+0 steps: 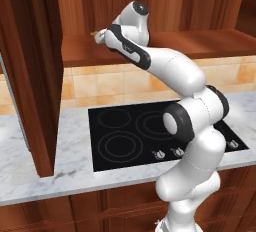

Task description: Open the cabinet, retrieve the rolling pin, and place it next to the meat on the cutting board to prepare for tenderizing.

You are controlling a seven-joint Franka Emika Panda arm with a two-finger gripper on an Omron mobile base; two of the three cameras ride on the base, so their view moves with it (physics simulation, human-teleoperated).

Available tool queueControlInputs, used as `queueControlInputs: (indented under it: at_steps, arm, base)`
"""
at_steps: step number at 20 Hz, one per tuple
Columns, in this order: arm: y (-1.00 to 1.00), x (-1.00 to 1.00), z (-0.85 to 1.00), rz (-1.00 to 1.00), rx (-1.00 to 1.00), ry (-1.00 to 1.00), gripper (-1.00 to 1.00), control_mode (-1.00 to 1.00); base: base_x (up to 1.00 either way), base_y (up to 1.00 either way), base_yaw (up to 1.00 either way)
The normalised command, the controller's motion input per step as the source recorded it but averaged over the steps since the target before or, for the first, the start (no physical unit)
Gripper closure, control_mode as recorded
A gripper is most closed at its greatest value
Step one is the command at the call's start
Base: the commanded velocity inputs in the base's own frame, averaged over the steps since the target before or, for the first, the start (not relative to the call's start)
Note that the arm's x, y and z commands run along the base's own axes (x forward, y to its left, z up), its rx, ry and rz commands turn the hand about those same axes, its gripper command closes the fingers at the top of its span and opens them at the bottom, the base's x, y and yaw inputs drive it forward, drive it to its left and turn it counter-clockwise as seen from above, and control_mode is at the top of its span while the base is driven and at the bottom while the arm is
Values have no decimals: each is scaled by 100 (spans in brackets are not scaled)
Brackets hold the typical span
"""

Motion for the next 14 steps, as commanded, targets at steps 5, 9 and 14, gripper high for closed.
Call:
queueControlInputs:
  at_steps: [5,9,14]
  arm:
    - [19,6,-20,-1,0,7,100,-100]
    - [20,0,-18,1,0,8,100,-100]
    - [13,-51,-7,-2,0,-13,100,-100]
  base:
    - [0,0,0]
    - [0,0,0]
    - [0,0,0]
